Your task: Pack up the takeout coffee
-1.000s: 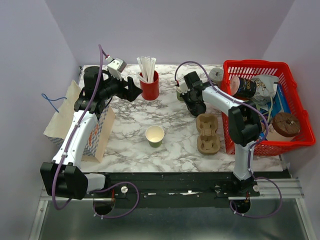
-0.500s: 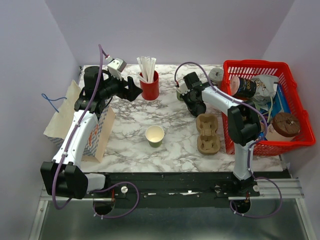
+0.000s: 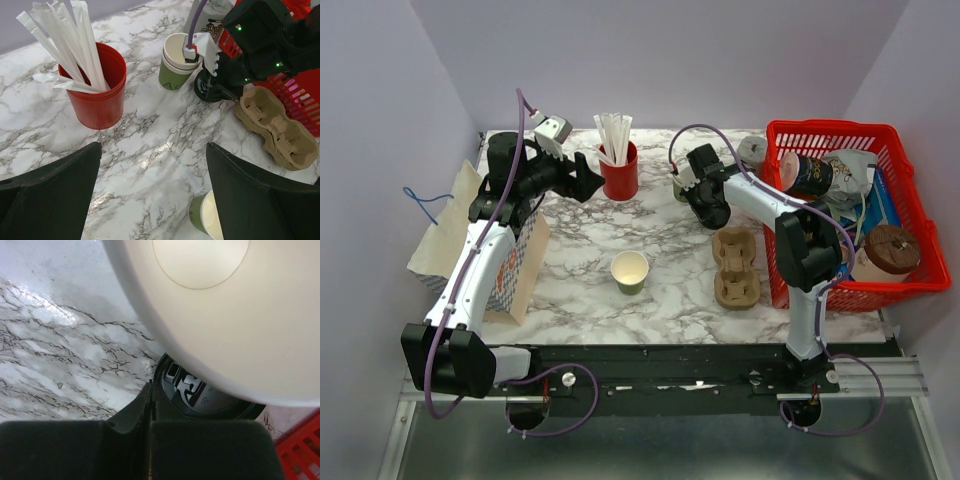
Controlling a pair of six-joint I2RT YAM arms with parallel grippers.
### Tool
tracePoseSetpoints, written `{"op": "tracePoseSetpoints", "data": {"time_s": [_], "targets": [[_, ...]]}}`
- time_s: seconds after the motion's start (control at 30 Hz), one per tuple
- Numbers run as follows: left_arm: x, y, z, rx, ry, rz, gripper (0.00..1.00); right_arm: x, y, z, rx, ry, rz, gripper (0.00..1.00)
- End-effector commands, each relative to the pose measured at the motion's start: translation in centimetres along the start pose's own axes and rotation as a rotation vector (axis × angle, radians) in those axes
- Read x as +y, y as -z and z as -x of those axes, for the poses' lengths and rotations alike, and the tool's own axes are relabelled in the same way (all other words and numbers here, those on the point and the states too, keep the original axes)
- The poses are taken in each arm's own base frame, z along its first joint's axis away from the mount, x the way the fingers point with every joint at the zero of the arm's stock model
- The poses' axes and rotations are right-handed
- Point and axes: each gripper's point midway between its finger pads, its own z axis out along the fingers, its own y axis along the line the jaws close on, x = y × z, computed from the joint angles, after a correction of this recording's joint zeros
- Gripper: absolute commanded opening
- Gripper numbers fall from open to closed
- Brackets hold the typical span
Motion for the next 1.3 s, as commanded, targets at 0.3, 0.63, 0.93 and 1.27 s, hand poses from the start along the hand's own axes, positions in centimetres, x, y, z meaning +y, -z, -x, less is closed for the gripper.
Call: {"op": "tracePoseSetpoints", "data": {"time_s": [0.3,0.63,0.93,1.27], "targets": [[-0.2,-0.1,-0.2,-0.003,0.008,-0.029,0.93,-0.7,3.0,0.8,-0.055,-0.075,-0.013,0.0],[-2.3,-0.9,-0.9,-0.001,0.053,-0.172,0.93,1.1,6.3,1.0,-0.121,-0.144,0.17,0.01],[-2.9,-1.6,-1.4,0.014,0.068,-0.196,0.92,-0.4,6.4,0.7,-0.12,-0.16,0.119,0.0],[-3.1,-2.3,-1.7,0.026,0.066,-0.199,0.92,-2.8,7.0,2.1,-0.148,-0.132,-0.01,0.01]]}}
